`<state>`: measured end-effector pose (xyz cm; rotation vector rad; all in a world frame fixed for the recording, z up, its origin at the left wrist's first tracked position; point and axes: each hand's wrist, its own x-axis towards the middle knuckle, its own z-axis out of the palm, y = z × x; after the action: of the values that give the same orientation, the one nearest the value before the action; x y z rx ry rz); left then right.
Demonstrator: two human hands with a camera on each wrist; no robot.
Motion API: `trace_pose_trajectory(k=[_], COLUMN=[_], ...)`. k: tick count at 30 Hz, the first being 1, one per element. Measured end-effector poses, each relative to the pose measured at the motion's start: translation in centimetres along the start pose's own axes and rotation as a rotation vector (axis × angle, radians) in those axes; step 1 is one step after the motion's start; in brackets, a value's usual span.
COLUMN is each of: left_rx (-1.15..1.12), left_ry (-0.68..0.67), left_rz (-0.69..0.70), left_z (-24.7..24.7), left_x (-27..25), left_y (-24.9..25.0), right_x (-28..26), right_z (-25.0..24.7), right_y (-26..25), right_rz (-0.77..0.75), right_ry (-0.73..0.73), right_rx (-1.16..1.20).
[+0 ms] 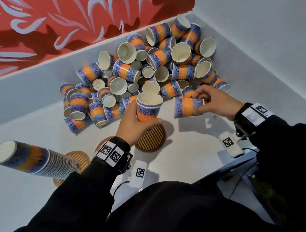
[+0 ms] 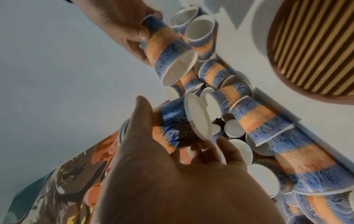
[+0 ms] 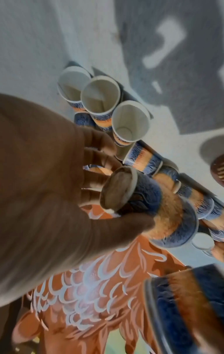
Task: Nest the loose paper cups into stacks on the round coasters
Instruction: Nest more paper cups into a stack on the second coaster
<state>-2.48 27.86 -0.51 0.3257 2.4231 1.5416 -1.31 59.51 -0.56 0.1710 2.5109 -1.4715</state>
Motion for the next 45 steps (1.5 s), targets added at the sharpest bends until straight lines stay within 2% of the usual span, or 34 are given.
trace_pose_trajectory(k=[3, 7, 12, 17, 19, 21, 23, 25, 29, 33, 37, 39, 41, 45], left_rx=[-0.075, -0.143, -0.132, -0.091, -0.080, -0.073, -0.085, -0.083, -0.075, -0.138, -0.113, -0.078, -0.029, 0.099], left_ry=[0.127, 0.200, 0.157, 0.099, 0.125, 0.159, 0.168, 0.164, 0.129, 0.108, 0.108, 0.120, 0.118, 0.084], left_rz=[0.030, 0.108, 0.124, 0.105, 0.081, 0.056, 0.028, 0.018, -0.033, -0.080, -0.110, -0.125, -0.134, -0.119], left_z=[-1.2, -2.7, -2.5, -1.7, -1.7, -1.8, -1.9, -2.1, -2.2, -2.2, -2.8, -3.2, -3.6, -4.4], left_x=[-0.2, 0.1, -0.2, -0.6, -0.6, -0.5, -0.3, -0.2, -0.3, -0.3, -0.4, -0.5, -0.6, -1.2], left_y=[1.5, 3.2, 3.2, 2.0, 1.6, 1.2, 1.0, 0.8, 0.5, 0.2, -0.5, -1.0, -1.4, -2.0], right_x=[-0.2, -0.5, -0.7, -0.2, 0.7, 2.3, 4.0, 5.4, 6.5, 6.6, 6.2, 5.7, 4.7, 2.8], right_z=[1.9, 5.1, 8.0, 8.6, 8.3, 7.5, 6.4, 5.5, 5.8, 7.3, 7.1, 6.7, 6.2, 5.1], right_y=[-0.5, -1.5, -3.2, -3.8, -3.2, -1.7, 0.1, 1.5, 2.1, 2.4, 3.0, 2.9, 2.1, -2.0], right_rz=[-0.032, -0.082, -0.132, -0.205, -0.227, -0.211, -0.073, 0.046, 0.131, 0.127, 0.107, 0.037, -0.048, -0.142], right_ry=[-0.083, -0.165, -0.171, -0.254, -0.204, -0.014, 0.184, 0.281, 0.268, 0.254, 0.238, 0.240, 0.304, 0.368], right_rx=[0.086, 0.200, 0.399, 0.407, 0.121, -0.349, -0.643, -0.789, -0.897, -0.833, -0.559, -0.477, -0.377, -0.127])
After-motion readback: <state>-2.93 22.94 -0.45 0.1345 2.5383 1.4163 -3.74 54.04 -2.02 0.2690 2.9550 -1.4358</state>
